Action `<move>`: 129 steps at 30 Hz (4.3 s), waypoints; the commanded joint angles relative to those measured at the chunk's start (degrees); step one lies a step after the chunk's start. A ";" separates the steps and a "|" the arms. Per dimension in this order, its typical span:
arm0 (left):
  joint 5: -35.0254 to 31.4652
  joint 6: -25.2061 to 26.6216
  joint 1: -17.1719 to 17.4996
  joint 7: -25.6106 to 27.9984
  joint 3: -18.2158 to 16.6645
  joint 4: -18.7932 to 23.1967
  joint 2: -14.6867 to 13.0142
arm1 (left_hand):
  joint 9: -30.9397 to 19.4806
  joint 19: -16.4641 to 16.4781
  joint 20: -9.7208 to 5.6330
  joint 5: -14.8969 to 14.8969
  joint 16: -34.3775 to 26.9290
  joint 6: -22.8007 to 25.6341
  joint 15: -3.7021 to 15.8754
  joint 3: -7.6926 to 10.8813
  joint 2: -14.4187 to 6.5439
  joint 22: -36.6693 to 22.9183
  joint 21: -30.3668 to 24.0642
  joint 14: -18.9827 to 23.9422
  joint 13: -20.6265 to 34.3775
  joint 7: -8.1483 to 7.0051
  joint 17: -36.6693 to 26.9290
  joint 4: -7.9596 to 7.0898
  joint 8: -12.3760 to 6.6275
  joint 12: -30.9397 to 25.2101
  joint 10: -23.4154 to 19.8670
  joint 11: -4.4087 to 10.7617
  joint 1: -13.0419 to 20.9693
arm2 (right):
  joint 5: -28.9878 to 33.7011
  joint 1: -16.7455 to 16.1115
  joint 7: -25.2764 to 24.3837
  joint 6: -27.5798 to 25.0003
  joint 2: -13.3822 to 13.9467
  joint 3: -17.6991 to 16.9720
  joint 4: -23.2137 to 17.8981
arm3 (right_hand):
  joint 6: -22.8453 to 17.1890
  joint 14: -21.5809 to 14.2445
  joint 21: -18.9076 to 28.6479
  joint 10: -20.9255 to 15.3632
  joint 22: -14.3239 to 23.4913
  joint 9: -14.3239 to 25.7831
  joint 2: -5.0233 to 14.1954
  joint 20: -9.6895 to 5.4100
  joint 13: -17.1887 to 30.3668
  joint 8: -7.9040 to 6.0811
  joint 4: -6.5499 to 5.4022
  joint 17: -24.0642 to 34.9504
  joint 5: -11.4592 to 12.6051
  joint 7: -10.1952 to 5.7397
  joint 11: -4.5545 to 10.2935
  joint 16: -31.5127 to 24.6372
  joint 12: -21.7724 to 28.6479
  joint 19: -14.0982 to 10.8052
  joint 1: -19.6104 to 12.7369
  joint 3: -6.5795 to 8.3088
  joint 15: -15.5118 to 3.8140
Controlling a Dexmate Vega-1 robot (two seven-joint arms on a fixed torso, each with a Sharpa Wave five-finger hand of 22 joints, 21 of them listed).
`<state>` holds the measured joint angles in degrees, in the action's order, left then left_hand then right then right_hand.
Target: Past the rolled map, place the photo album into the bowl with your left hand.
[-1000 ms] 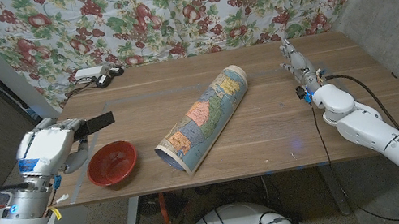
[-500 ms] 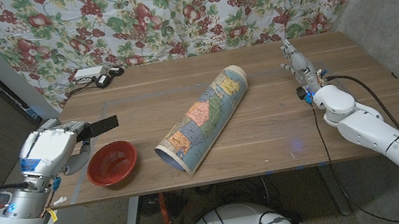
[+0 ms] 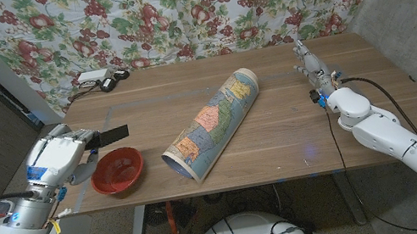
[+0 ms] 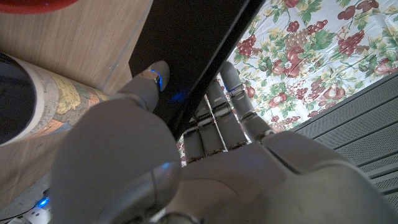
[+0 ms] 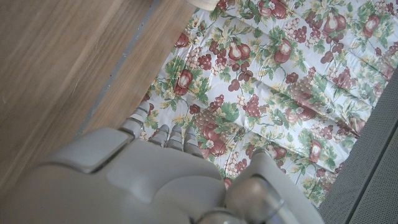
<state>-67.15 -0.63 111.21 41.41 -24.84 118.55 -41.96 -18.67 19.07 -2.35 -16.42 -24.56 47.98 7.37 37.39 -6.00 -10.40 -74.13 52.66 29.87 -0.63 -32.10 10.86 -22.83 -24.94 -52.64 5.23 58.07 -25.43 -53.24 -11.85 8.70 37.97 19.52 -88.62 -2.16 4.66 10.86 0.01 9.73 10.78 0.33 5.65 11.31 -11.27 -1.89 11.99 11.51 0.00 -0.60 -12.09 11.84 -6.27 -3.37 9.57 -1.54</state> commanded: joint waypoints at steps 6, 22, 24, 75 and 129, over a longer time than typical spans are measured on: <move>0.45 0.96 0.66 1.05 1.50 -1.11 -0.13 | 0.13 -1.09 -1.06 -0.23 0.50 4.09 5.72 0.44 -1.00 -0.02 0.33 -0.61 0.19 -1.87 0.21 -1.16 0.37 0.29 -2.87 3.21 0.06 | 0.41 0.65 0.14 -0.23 -0.26 0.46 0.52 | -0.23 0.19 0.10 0.21 0.16 0.19 0.17 0.01 0.24 -0.13 -0.07 0.18 0.18 -0.23 0.14 0.02 -0.17 -0.27 -0.12 -0.11 -0.53; 0.28 3.16 1.74 1.07 2.45 -1.10 -0.76 | 0.61 -2.27 -0.83 -0.15 1.41 4.18 6.02 -0.03 -1.24 -0.06 0.54 -1.82 0.31 -2.28 0.46 -0.53 0.61 1.05 -1.94 3.64 0.92 | 0.24 0.87 0.83 0.59 -0.26 0.43 1.33 | -0.27 0.19 0.09 0.20 0.16 0.18 0.20 0.03 0.24 -0.14 -0.04 0.17 0.18 -0.20 0.16 0.02 -0.16 -0.25 -0.11 -0.16 -0.56; 0.11 3.36 1.76 1.18 2.55 -1.10 -0.94 | 0.70 -2.38 -0.65 -0.13 1.43 4.48 6.03 -0.12 -1.32 -0.06 0.54 -1.89 0.28 -2.62 0.41 -0.46 0.57 1.10 -1.99 3.73 1.21 | 0.13 0.80 0.80 0.73 -0.31 0.33 1.38 | -0.24 0.22 0.10 0.18 0.16 0.18 0.21 0.05 0.24 -0.12 -0.04 0.17 0.18 -0.22 0.17 0.03 -0.16 -0.26 -0.11 -0.17 -0.59; -3.82 -6.67 4.01 -1.50 -5.19 -3.15 -3.94 | 2.00 -3.48 -0.83 -0.13 2.54 6.45 6.11 -2.39 -1.05 0.22 1.48 -3.34 -0.64 -3.95 0.30 -0.84 0.61 2.33 -2.86 4.44 3.36 | 0.51 -0.71 1.03 2.88 -0.26 0.03 1.06 | -0.34 0.15 0.12 0.11 0.16 0.18 0.34 0.02 0.24 -0.15 0.04 0.16 0.18 -0.25 0.17 0.02 -0.15 -0.33 -0.13 -0.27 -0.56; -8.79 -6.43 4.07 -8.58 -9.43 -0.23 -2.31 | 2.65 -4.74 -0.69 -0.02 3.49 6.37 6.34 -3.89 -1.03 0.44 3.59 -3.41 -0.34 -4.74 0.70 -0.86 1.00 3.12 -2.90 5.42 3.98 | -0.15 0.18 2.73 4.38 -1.03 0.50 4.07 | -0.30 0.10 0.11 0.09 0.16 0.18 0.37 0.03 0.24 -0.12 0.10 0.16 0.18 -0.28 0.15 0.01 -0.16 -0.31 -0.08 -0.44 -0.60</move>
<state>-75.12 -6.90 115.50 34.79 -32.29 117.74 -44.13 -15.80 14.58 -2.36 -16.38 -21.07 50.34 6.20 33.71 -4.72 -9.86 -70.74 49.26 29.33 -2.98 -31.29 9.96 -21.79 -21.90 -52.66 7.48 59.39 -25.32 -53.86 -9.71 12.79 37.29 19.72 -86.03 -2.16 4.66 10.86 0.02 9.73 10.78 0.32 5.65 11.31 -11.27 -1.73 12.00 11.51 0.00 -0.60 -12.09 11.84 -6.27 -3.36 9.41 -1.54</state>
